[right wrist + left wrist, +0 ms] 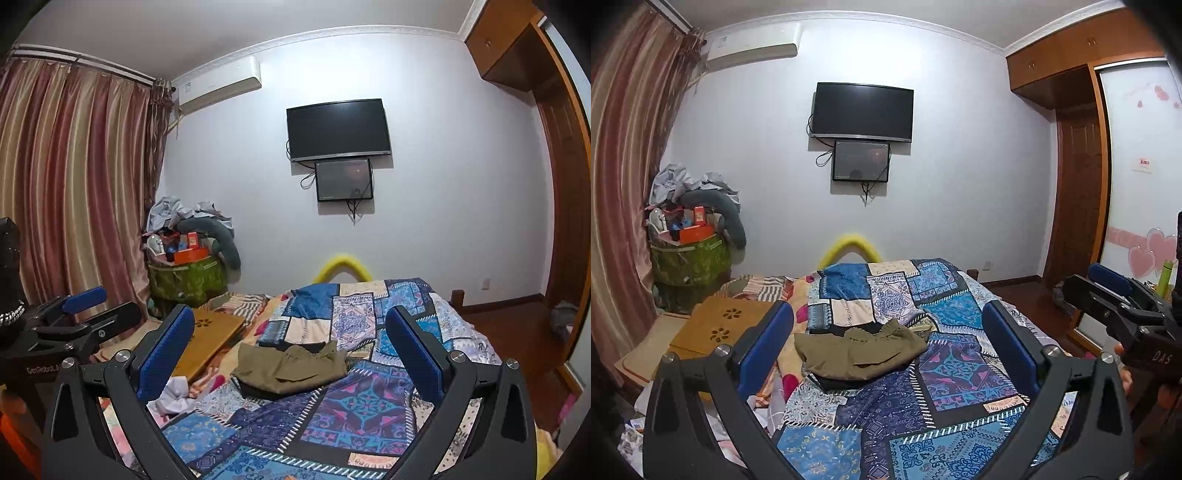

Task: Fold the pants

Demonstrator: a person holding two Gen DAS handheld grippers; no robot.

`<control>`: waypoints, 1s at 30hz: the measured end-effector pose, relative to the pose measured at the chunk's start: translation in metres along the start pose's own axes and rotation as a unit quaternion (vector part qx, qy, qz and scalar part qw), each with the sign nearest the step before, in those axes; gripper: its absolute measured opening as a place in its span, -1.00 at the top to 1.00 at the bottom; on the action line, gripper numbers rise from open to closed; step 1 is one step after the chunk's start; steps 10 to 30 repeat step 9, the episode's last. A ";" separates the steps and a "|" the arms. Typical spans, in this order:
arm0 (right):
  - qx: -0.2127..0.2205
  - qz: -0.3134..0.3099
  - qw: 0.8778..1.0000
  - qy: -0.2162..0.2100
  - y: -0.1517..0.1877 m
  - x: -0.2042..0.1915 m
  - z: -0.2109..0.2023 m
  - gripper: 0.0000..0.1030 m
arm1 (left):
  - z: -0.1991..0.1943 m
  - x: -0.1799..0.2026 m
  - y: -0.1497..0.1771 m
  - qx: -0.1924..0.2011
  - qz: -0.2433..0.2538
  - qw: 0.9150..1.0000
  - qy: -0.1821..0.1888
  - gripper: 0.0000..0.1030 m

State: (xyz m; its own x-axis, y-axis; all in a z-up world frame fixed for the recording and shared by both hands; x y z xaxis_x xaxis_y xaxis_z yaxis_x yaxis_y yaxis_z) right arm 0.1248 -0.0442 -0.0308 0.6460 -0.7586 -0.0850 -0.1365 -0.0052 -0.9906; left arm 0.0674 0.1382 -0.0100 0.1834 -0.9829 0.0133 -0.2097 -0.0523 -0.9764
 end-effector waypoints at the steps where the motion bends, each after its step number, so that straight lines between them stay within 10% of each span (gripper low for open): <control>1: 0.000 0.000 1.000 0.000 0.000 0.000 0.000 -1.00 | 0.000 0.001 0.000 0.001 0.001 1.000 0.001 -1.00; 30: -0.003 0.001 1.000 0.000 0.002 0.002 0.002 -1.00 | 0.003 0.008 0.001 -0.002 0.007 1.000 0.006 -1.00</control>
Point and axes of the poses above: each gripper's, at about its wrist camera, not at the fingertips, and z roughly the way its jaws point, x to its right, y to its underside, the point moved 4 cm from there along z, roughly the way its jaws point, and after that the axes turned 6 degrees about -y, right-handed, at the moved point
